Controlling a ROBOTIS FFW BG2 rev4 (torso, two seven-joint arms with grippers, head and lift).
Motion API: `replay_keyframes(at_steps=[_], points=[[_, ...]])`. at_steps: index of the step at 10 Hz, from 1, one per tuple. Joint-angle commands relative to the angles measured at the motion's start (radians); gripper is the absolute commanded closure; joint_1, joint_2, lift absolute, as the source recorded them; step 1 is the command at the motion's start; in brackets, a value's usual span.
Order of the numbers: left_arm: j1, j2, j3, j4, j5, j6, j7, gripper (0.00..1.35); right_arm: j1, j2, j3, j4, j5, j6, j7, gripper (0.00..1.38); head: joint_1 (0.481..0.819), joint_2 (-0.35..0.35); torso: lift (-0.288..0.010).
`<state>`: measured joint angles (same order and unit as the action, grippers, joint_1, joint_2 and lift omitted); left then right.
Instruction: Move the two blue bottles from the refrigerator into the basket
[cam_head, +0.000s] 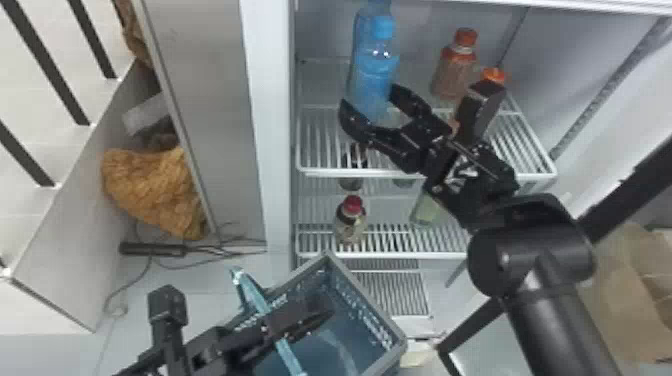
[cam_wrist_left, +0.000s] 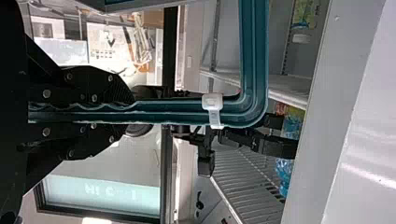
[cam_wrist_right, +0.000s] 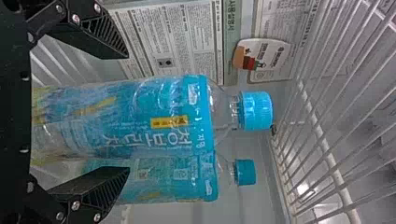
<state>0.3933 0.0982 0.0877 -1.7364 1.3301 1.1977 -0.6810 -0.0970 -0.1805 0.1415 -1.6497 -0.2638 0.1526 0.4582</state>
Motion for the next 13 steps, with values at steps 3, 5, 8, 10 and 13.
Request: replay_keyframes(at_steps=[3,5,8,10,13], points=[[-0.001,0.000,0.000,0.000,0.000,0.000,0.000,1.20,-0.016,0.001,0.004,0.021,0.003,0.039,-0.004,0.74,0.695,-0.111,-0.010],[-0.001,0.000,0.000,0.000,0.000,0.000,0.000,1.20,-0.018,0.001,0.012,0.036,-0.011,0.029,-0.006,1.30,0.695,-0.108,-0.010],[-0.001,0.000,0.000,0.000,0.000,0.000,0.000,1.20,-0.001,-0.002,0.012,0.038,-0.017,0.017,-0.006,1.28,0.695,-0.105,-0.010],[-0.001,0.000,0.000,0.000,0.002,0.000,0.000,1.20,0.043,-0.008,-0.002,-0.013,-0.025,0.007,-0.003,1.28,0.695,-0.109,-0.010],[0.002,0.000,-0.002,0.000,0.000,0.000,0.000,1.20,0.124,-0.017,-0.038,-0.109,-0.045,0.009,0.013,1.28,0.695,-0.119,-0.010]])
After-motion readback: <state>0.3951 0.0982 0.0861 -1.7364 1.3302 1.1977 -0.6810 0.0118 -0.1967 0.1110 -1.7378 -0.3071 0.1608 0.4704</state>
